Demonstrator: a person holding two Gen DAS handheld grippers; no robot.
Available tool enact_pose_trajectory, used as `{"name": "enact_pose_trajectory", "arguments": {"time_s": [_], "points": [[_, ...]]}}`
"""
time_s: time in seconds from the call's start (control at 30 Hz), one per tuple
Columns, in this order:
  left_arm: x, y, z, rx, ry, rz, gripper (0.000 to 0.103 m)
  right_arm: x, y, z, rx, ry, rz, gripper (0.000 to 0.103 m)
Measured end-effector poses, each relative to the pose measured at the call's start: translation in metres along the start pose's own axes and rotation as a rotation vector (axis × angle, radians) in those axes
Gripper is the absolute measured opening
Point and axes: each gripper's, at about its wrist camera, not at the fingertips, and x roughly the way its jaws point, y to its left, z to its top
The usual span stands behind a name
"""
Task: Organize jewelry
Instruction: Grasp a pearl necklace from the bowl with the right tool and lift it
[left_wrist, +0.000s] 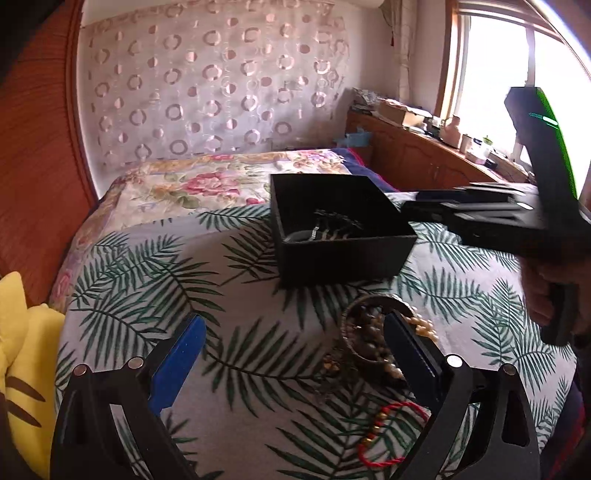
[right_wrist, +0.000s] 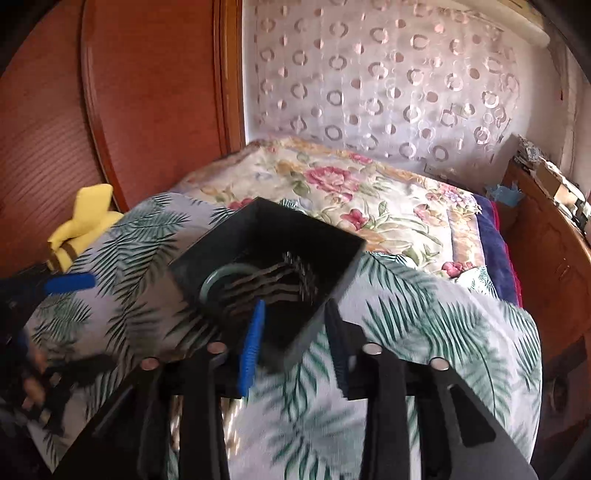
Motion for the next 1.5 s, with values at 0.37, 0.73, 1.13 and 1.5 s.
{"name": "enact_pose_trajectory", "arguments": {"time_s": [0.37,0.73,1.13,1.5], "points": [[0.010,-0.022,-0.019,0.032,0.060,-0.020,0.093,-0.054,-0.028,-0.094,0.125,-0.002,0.058,0.038],[-0.003,-0.015,-0.035,0.000,0.059,-0.023,0.093,-0.017,0.022,-0.084,-0.001,0.061,0.160,0.029],[-0.016,-0.015,-0.045,0.001,0.051,-0.031,0.093,0.009,0.042,-0.071,-0.051,0.130,0.192,0.016],[-0.021,-0.014,-0.046,-0.015,0.040,-0.033,0.093,-0.037,0.035,-0.068,-0.071,0.024,0.204,0.008]]}}
